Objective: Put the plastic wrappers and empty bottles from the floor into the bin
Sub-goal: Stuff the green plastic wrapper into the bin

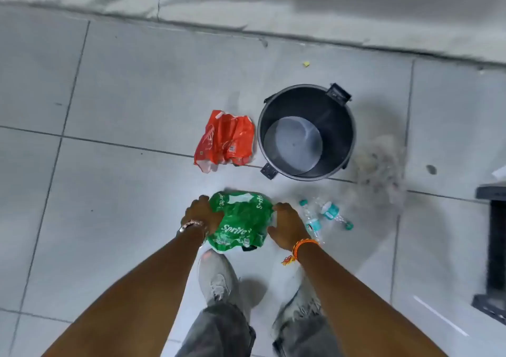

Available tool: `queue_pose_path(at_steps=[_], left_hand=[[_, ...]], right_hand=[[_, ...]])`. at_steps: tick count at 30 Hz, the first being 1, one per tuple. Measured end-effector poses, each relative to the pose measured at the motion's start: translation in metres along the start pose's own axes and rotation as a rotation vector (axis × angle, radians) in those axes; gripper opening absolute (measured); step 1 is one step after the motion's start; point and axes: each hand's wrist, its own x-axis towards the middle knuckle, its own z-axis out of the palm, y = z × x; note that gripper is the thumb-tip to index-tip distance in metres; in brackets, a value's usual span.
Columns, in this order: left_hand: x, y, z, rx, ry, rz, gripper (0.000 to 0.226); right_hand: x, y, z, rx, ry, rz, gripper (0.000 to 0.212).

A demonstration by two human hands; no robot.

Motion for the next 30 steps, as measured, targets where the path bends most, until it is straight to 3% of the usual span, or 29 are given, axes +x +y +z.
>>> queue_pose_path(at_steps=[3,6,10,14,18,20,22,24,27,30], left_hand=[[0.041,-0.035,0.027,-0.118,0.014,-0.135,0.092],[0.061,-0.063,0.055,-0.269,-0.008,-0.246,0.093],[0.063,-0.076,0.082,-0.347,-0.065,-0.314,0.072],[0.031,-0.055,0.064,-0.42,0.064,-0.154,0.014],[-0.034,-0.003,0.012,-0.548,0.339,0.117,0.003],[-0.061,0.032,-0.013,-0.628,0.417,0.298,0.018],[-0.076,0.076,-0.036,-0.747,0.396,0.477,0.027],[-0.073,0.119,-0.055,-0.717,0.373,0.645,0.033],[-0.042,0.172,-0.07,-0.437,0.294,0.786,0.044],[-0.004,0.199,-0.072,-0.075,0.288,0.723,0.056]], right_hand=[[0.05,0.003,0.025,-0.068,-0.037,0.053,0.085],[0.082,-0.001,0.042,-0.295,-0.037,0.091,0.1],[0.091,-0.008,0.053,-0.407,0.069,0.177,0.064],[0.055,-0.03,0.026,-0.083,0.037,0.172,0.032],[-0.029,-0.051,-0.05,0.049,0.261,-0.034,0.024],[-0.067,-0.055,-0.103,0.223,0.45,-0.08,0.04],[-0.086,-0.048,-0.151,0.405,0.627,-0.062,0.059],[-0.085,-0.04,-0.184,0.582,0.696,-0.024,0.061],[-0.046,-0.033,-0.206,0.712,0.788,0.077,0.047],[0.016,-0.03,-0.199,0.531,0.876,0.208,0.044]])
